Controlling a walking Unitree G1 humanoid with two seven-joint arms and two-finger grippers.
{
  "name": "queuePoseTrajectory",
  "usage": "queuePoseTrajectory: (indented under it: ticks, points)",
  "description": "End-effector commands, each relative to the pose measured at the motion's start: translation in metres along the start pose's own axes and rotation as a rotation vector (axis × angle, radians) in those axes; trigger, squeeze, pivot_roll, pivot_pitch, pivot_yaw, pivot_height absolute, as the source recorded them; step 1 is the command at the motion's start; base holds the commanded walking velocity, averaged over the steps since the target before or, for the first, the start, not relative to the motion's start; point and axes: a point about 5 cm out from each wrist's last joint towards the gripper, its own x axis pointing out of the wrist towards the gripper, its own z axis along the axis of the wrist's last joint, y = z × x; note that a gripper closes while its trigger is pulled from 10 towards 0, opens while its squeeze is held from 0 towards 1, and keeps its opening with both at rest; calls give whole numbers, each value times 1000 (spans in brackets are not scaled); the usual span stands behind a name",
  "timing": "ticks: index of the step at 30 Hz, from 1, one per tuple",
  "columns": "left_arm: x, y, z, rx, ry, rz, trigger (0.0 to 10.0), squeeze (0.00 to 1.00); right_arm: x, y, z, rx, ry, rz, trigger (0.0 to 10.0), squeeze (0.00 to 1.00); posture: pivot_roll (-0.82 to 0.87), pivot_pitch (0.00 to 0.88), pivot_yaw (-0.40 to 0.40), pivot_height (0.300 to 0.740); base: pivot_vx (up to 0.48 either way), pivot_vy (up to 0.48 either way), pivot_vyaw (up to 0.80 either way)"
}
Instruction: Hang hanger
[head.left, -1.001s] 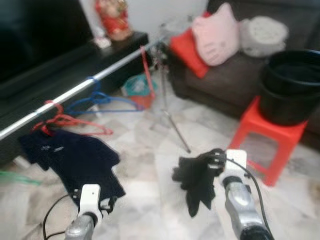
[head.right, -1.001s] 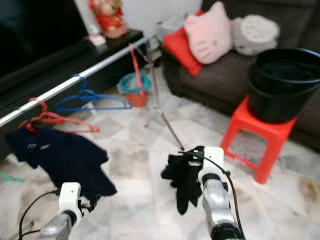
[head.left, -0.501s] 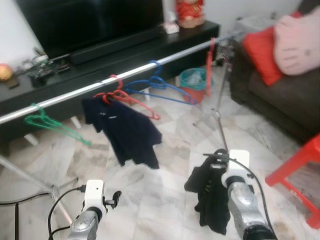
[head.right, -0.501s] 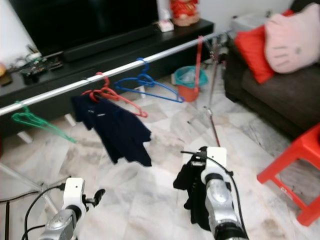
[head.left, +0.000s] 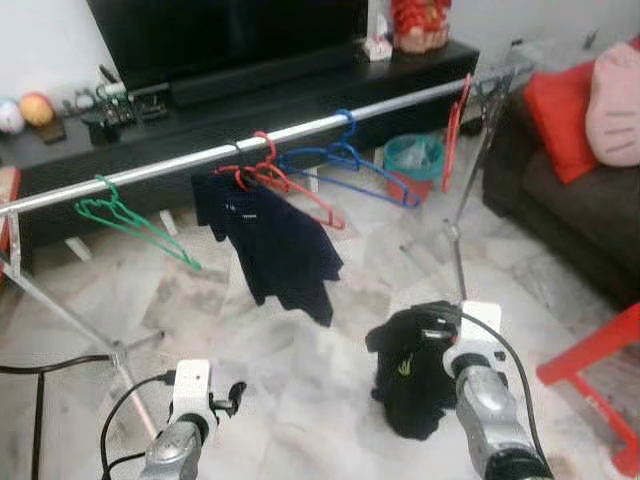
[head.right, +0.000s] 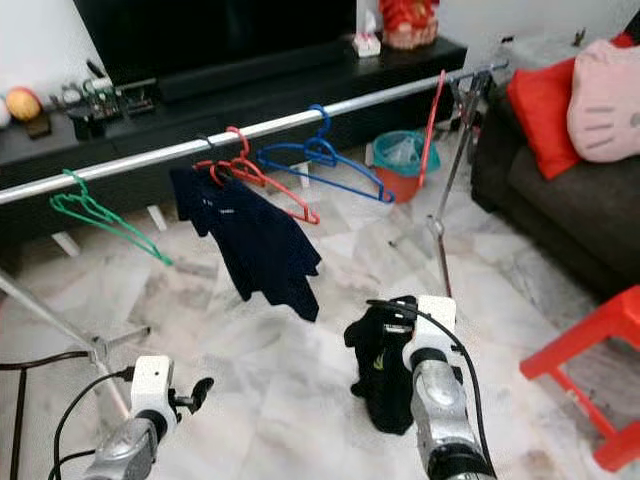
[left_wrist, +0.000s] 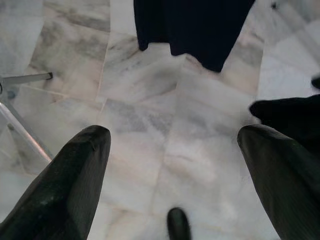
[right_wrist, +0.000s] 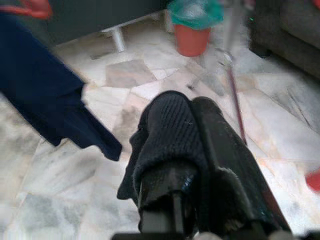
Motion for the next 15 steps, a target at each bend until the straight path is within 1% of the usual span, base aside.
queuePoseTrajectory:
  ticks: [1,2,4,8,10,12,15]
  points:
    - [0,0,-1,-42,3,28,10000,0,4,-1,8,-41,-23,30,10000,0,-85,4,19,740,0,0,0]
    - [0,0,-1,-42,3,28,10000,0,4,-1,8,-41,-23,30,10000,0,-85,4,19,740,0,0,0]
    - [1,-8,-3,-51,5,23,10000,0,5,-7,12,-62,-30,44,10000,0,-82,0,-11,740,0,0,0]
    - [1,-12,-3,-62,0,23,10000,0,6,-12,14,-80,-29,45,10000,0,-68,0,-30,740,0,0,0]
    - [1,-11,-1,-58,-11,37,10000,0,7,-15,17,-83,-42,36,10000,0,-62,0,-34,740,0,0,800]
    - [1,-9,0,-57,-17,46,10000,0,9,-14,19,-83,-46,37,10000,0,-63,0,-35,740,0,0,800]
    - [1,-4,0,-47,-10,55,10000,0,10,-7,20,-79,-54,49,10000,0,-77,0,-14,740,0,-331,798]
